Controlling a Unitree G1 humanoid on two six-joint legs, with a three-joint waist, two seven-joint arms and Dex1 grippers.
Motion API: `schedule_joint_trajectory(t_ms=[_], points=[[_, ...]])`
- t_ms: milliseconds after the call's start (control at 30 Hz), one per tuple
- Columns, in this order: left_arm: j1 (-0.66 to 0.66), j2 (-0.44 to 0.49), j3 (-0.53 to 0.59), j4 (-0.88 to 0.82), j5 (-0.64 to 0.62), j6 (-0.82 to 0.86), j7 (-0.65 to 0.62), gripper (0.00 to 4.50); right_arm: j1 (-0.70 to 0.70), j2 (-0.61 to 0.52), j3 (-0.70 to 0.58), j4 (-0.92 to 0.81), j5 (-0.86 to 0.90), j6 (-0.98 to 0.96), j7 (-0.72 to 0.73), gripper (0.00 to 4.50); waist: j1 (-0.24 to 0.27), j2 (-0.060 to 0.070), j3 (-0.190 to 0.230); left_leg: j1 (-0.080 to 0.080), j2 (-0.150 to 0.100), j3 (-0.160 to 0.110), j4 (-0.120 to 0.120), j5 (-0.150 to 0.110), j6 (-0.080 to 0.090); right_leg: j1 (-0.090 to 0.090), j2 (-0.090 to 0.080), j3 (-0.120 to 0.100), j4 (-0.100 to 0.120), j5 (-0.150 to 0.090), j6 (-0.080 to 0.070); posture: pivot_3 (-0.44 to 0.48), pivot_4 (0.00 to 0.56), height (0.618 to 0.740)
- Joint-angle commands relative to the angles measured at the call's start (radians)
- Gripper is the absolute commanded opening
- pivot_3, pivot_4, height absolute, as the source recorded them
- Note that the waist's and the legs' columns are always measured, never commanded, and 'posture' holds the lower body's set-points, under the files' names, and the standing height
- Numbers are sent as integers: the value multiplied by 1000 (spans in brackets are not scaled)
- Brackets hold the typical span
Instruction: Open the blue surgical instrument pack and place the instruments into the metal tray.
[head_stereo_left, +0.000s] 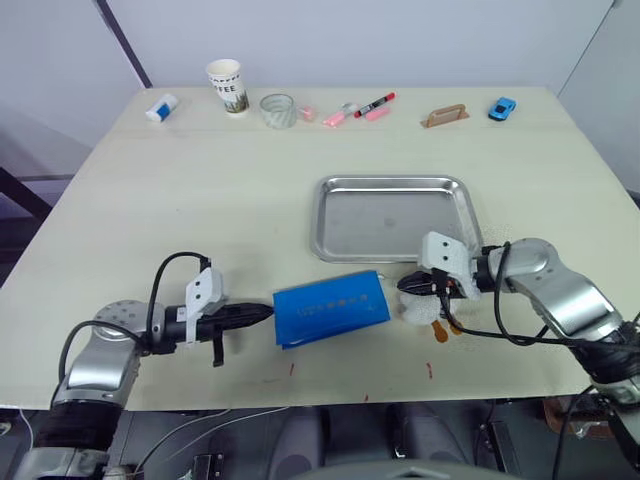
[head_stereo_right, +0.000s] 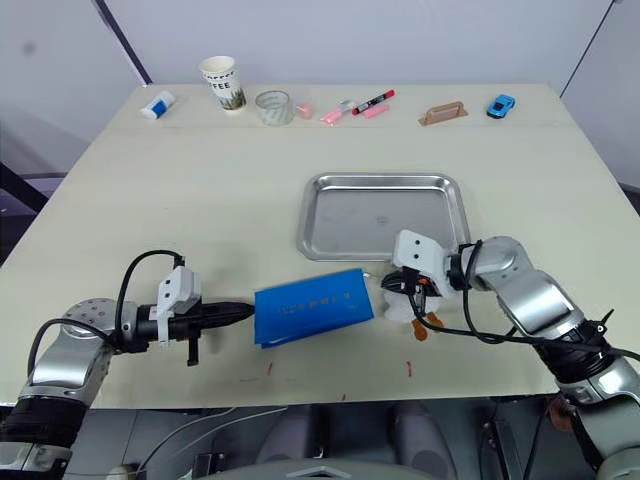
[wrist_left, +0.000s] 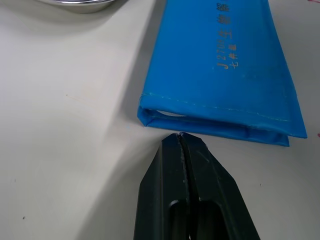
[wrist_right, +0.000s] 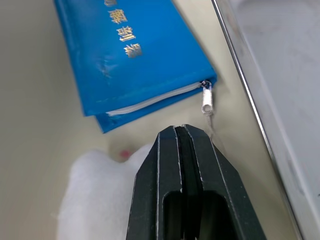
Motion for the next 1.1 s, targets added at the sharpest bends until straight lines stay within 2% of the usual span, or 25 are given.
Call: schedule_joint_trajectory(t_ms=[33, 200, 433, 833, 1100], points=[[-7, -12, -47, 14, 26, -3, -17, 0, -40, 18, 33, 1, -49, 11, 4, 90, 5, 0, 0, 0, 0, 0, 0, 0, 0, 0, 0, 0, 0, 0, 0, 0, 150, 740], [-34, -25, -84, 38, 44, -18, -28, 0, -59, 50, 81, -2, -80, 49, 13, 90, 11, 0, 0, 0, -1, 0, 0, 0, 0, 0, -1, -1, 0, 0, 0, 0, 150, 740], [-44, -33, -100, 46, 45, -17, -47, 0, -43, 85, 77, -13, -74, 70, 13, 90, 11, 1, -1, 0, -1, -1, 1, 0, 0, 1, -1, -1, 0, 0, 0, 0, 150, 740], [-72, -40, -116, 48, 38, 4, -90, 0, -22, 89, 55, -15, -65, 69, 16, 90, 10, 1, -1, 0, -1, -1, 1, 0, 0, 1, -1, -1, 0, 0, 0, 0, 150, 740], [-100, -59, -147, 60, 59, 1, -110, 0, 23, 52, 38, -90, -29, 112, 54, 90, 12, 1, -1, -1, -1, -2, 1, 0, 0, 0, -1, -2, -1, 0, 0, 0, 150, 740]])
